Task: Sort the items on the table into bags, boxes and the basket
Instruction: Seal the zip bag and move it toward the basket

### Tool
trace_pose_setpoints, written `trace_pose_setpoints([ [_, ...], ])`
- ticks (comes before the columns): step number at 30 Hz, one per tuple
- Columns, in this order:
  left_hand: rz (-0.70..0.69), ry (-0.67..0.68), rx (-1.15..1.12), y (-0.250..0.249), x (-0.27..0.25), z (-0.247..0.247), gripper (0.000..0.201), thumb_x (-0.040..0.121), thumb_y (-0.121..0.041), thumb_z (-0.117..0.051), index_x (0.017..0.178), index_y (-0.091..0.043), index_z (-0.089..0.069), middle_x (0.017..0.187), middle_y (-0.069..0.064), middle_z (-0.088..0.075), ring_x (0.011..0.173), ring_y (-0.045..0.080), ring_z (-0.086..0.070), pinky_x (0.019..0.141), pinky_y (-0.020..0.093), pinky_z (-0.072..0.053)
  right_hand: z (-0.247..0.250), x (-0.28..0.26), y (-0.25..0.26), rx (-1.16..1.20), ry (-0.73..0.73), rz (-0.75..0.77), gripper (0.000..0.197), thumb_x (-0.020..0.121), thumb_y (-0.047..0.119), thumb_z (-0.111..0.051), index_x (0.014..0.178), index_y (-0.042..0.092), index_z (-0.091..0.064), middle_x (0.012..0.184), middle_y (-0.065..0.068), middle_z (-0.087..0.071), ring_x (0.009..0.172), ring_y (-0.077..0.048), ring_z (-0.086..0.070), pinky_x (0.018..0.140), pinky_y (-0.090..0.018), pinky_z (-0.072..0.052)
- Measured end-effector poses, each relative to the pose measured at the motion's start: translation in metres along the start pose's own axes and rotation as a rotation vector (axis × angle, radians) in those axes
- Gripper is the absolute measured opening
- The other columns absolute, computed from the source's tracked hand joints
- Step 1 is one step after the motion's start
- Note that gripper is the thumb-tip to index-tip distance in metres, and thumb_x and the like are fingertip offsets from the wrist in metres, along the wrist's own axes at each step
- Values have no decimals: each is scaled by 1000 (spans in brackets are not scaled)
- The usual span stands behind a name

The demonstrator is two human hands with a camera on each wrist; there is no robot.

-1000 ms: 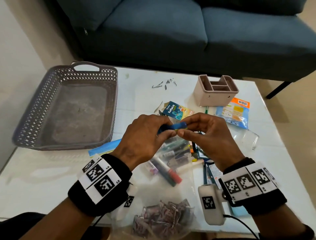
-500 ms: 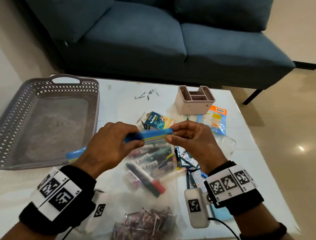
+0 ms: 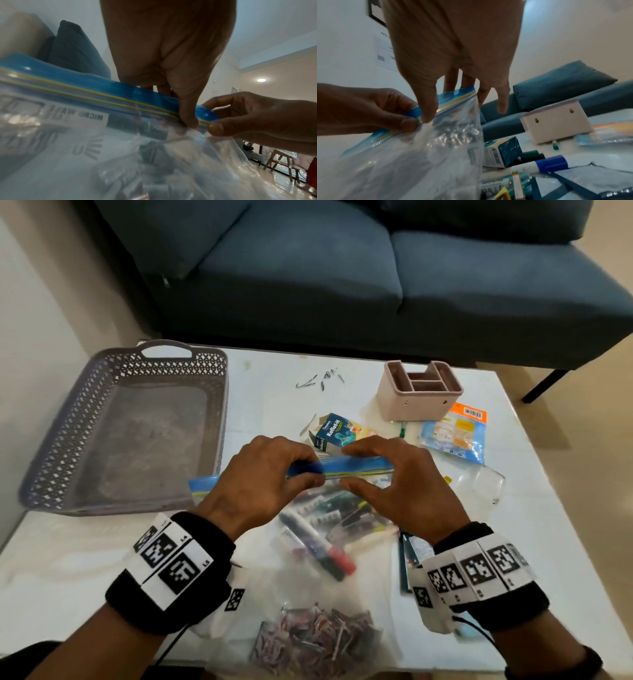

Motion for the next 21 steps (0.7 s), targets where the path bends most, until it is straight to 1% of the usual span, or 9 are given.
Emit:
trace_pose_setpoints([
  [2,15,26,-32,2,0,-2,18,84,-47,-77,91,-30,-77,79,-11,-70,79,12,-65,75,39,-53,-2,1,-3,45,46,-32,32,80,24,-86,109,26,-75,102,17,-74,100,-2,-68,92,-29,-53],
  [5,47,74,-15,13,1,1,22,81,-50,-79,88,-30,-76,76,-11,-70,77,11,-65,72,37,-54,0,2,-9,98,64,-82,29,79,21,-87,105,24,-77,97,17,-75,96,2,-69,89,-17,-52],
  [8,83,129,11,23,1,7,15,81,-45,-82,86,-33,-75,79,-14,-71,78,9,-65,71,33,-54,3,1,-13,113,68,-123,27,76,22,-89,100,26,-77,92,15,-76,90,3,-70,83,-6,-48],
  [10,81,166,25,26,1,6,11,82,-43,-81,86,-35,-75,80,-13,-71,78,8,-64,71,32,-52,3,2,-16,97,68,-138,27,74,23,-90,98,27,-78,89,14,-76,86,4,-70,78,-3,-45],
  [12,74,182,59,25,1,3,11,83,-45,-79,88,-36,-75,79,-12,-68,74,9,-59,68,32,-47,1,2,-19,56,90,-150,29,73,26,-91,99,28,-78,89,14,-76,87,6,-69,77,-4,-48],
  [15,41,189,141,20,0,-1,17,83,-54,-74,91,-39,-73,77,-12,-61,77,16,-53,68,33,-42,0,1,-16,-61,131,-113,41,70,37,-91,108,31,-76,94,15,-76,93,6,-68,86,-12,-52],
  [18,24,189,146,9,-1,-6,16,85,-52,-74,90,-37,-72,74,-11,-58,77,16,-52,68,34,-42,-1,-1,-2,-61,132,-18,45,68,39,-92,108,27,-76,96,15,-76,94,5,-69,90,-17,-53],
  [20,19,185,105,4,-2,-9,15,84,-51,-76,89,-36,-72,75,-12,-59,77,16,-54,70,35,-46,-5,-2,2,-15,151,-12,39,69,35,-92,104,27,-77,94,15,-77,91,4,-71,88,-21,-55],
  [21,22,181,82,4,-2,-9,16,82,-50,-78,88,-36,-72,77,-12,-62,79,15,-57,73,36,-49,-6,-1,1,3,165,-22,36,69,33,-92,102,26,-78,92,15,-77,89,4,-71,85,-20,-56],
])
Point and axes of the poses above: each hand's wrist, its own x-axis towards the middle knuckle, its own z-axis out of the back of the hand, y = z × x, the point moved 7 cm from there along x, towards the middle knuckle
